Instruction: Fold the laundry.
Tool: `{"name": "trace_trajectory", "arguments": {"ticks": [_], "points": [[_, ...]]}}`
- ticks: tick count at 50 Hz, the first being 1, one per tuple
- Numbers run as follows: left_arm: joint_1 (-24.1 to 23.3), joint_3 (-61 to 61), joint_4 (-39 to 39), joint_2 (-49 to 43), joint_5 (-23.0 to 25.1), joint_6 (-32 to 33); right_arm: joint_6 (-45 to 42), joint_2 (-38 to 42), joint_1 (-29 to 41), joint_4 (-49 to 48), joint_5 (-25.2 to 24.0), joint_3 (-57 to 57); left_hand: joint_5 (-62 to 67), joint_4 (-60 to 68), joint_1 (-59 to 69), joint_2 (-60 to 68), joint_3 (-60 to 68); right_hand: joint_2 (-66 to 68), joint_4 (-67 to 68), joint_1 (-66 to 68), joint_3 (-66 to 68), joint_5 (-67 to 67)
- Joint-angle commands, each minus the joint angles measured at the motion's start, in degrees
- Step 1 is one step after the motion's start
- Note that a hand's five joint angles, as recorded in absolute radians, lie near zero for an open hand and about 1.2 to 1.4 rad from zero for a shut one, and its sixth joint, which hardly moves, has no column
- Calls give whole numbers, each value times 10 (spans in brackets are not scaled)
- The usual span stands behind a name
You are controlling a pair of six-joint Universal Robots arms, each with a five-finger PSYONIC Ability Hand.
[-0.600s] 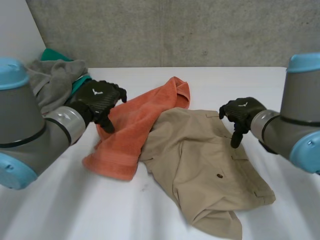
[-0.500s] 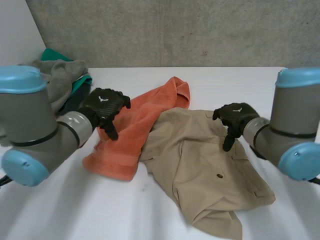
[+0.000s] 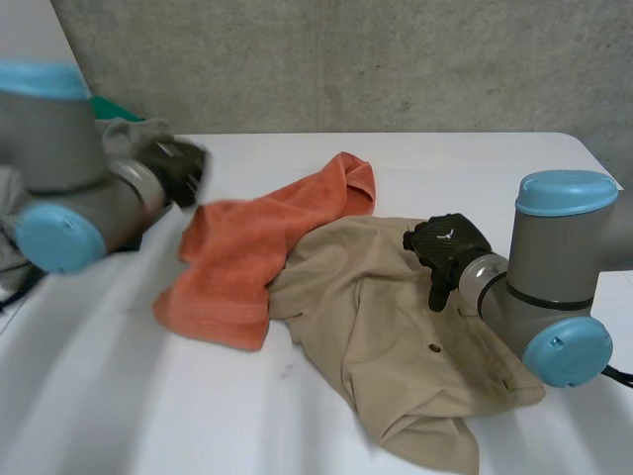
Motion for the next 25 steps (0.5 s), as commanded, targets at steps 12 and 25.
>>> {"name": "trace_trajectory", "arguments": {"ticks": [12, 25], "points": [[145, 170, 34, 11, -14, -55, -27, 0, 15, -3, 1, 3, -2, -11, 24, -12, -5, -4, 7, -1, -1, 19], [41, -57, -7, 6, 181, -31, -50, 6, 15, -8, 7, 6, -555, -564, -529, -565, -558, -7, 4, -4, -5, 16]]}}
